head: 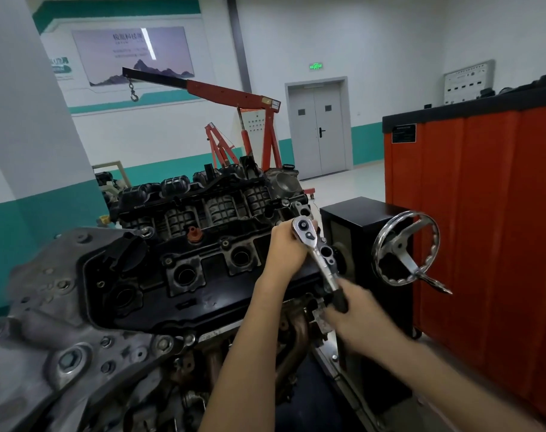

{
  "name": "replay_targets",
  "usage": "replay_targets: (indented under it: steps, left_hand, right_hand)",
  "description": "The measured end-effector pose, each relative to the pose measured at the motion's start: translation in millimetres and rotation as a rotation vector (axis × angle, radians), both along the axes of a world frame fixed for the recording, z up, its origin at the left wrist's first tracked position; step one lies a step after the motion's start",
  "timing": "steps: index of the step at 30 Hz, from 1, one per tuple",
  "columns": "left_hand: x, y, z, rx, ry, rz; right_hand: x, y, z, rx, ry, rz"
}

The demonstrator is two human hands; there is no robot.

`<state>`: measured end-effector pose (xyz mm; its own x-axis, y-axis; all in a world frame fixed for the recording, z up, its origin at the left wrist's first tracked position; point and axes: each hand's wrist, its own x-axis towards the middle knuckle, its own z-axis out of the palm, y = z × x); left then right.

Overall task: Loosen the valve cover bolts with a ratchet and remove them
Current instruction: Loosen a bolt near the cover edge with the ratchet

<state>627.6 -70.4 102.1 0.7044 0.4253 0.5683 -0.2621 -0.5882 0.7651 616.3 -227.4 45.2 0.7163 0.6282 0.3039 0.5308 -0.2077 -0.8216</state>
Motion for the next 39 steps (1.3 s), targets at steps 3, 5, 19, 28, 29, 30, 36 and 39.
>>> replay_targets:
  steps: [3, 5, 19, 28, 29, 30, 36, 39]
  left_hand:
    - [-0.8, -4.1, 2.1, 0.021, 0.036, -0.015]
    - [-1.7, -5.1, 3.2, 0.027, -0.003, -0.018]
    - [1.6, 0.1, -0.8, -0.093, -0.054, 0.02]
    - [-4.4, -1.1, -1.1, -0.024, -0.017, 0.036]
    - [-4.7, -0.8, -2.1, -0.055, -0.032, 0.054]
    - [-4.6, -0.2, -3.4, -0.083, -0.051, 0.065]
    - [3.4, -11.2, -11.2, -0.093, -0.168, 0.062]
    - [3.5, -6.1, -9.3, -0.122, -0.16, 0.133]
  right_hand:
    - [55.0, -36.6, 39.2, -0.296, -0.299, 0.02]
    - [80.2, -42.2, 67.9, -0.459, -0.525, -0.019]
    - [-34.5, 33.1, -8.4, 0.162, 0.116, -0.032]
    - [84.4, -37.4, 79.4, -0.501, -0.662, -0.029]
    - [80.6, -35.0, 76.0, -0.468, -0.638, -0.044]
    - [73.0, -32.3, 64.9, -0.419, -0.573, -0.053]
    - [-22.1, 16.5, -10.7, 0.133, 0.1, 0.014]
    - [-23.9, 24.9, -9.9, 0.139, 0.039, 0.029]
